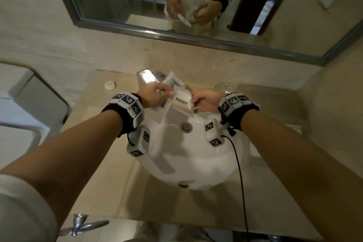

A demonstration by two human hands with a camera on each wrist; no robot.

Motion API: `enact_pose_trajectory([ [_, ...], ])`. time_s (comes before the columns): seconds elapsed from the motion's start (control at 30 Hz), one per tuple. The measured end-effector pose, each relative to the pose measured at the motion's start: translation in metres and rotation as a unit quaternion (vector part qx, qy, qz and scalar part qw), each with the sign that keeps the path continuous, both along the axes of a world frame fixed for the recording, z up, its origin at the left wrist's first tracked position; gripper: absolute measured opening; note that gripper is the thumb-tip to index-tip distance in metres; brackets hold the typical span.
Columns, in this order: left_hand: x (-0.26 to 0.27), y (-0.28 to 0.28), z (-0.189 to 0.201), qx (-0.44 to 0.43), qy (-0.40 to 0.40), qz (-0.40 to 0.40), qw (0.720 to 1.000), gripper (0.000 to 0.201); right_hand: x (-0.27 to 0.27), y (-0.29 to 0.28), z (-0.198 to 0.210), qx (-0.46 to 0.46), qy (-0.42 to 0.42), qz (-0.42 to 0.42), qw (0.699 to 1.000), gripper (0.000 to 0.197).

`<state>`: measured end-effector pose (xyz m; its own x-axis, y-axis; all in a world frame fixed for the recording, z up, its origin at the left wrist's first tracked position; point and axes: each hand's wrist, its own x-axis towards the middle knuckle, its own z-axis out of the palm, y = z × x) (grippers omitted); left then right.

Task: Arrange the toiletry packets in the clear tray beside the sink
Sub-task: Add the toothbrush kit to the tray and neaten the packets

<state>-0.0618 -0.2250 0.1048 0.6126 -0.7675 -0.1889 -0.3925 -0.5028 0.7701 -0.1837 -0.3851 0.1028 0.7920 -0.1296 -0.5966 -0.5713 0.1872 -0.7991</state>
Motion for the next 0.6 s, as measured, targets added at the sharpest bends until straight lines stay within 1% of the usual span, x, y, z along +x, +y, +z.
enact_pose_trajectory([
  [0.1, -0.024, -0.035, -0.002, -0.013, 0.025, -0.039, 0.999, 0.027, -0.033, -0.025, 0.010, 0.030, 0.000, -0.034, 0.999, 0.014],
  [0.2, -0.049, -0.064, -0.003, 0.000, 0.022, -0.073, 0.997, 0.030, -0.061, -0.046, 0.014, 0.050, -0.009, -0.058, 0.997, 0.012],
  [0.23, -0.059, -0.074, -0.003, 0.005, 0.025, -0.087, 0.996, 0.031, -0.072, -0.054, 0.014, 0.059, -0.016, -0.056, 0.997, 0.029],
  [0.27, -0.067, -0.082, -0.004, 0.002, 0.034, -0.097, 0.995, 0.031, -0.080, -0.064, 0.010, 0.066, -0.021, -0.045, 0.997, 0.052],
  [0.3, -0.074, -0.090, -0.004, -0.005, 0.052, -0.107, 0.993, 0.028, -0.090, -0.070, 0.010, 0.072, -0.019, -0.044, 0.996, 0.065],
  [0.33, -0.080, -0.097, -0.005, -0.013, 0.070, -0.113, 0.991, 0.024, -0.099, -0.076, 0.010, 0.078, -0.018, -0.051, 0.995, 0.065],
  [0.37, -0.086, -0.106, -0.006, -0.021, 0.079, -0.116, 0.990, 0.025, -0.109, -0.084, 0.010, 0.063, -0.012, -0.062, 0.996, 0.055],
  [0.43, -0.095, -0.120, -0.010, -0.029, 0.078, -0.117, 0.990, 0.031, -0.126, -0.094, 0.010, 0.048, -0.014, -0.091, 0.995, 0.016],
  [0.47, -0.100, -0.128, -0.012, -0.030, 0.076, -0.116, 0.990, 0.032, -0.135, -0.101, 0.008, 0.036, -0.022, -0.117, 0.992, 0.006],
  [0.53, -0.108, -0.141, -0.015, -0.022, 0.067, -0.112, 0.991, 0.030, -0.152, -0.113, 0.000, 0.013, -0.026, -0.162, 0.986, 0.011],
  [0.6, -0.113, -0.152, -0.021, -0.019, 0.076, -0.100, 0.992, 0.034, -0.160, -0.120, -0.008, -0.004, -0.015, -0.178, 0.984, 0.011],
])
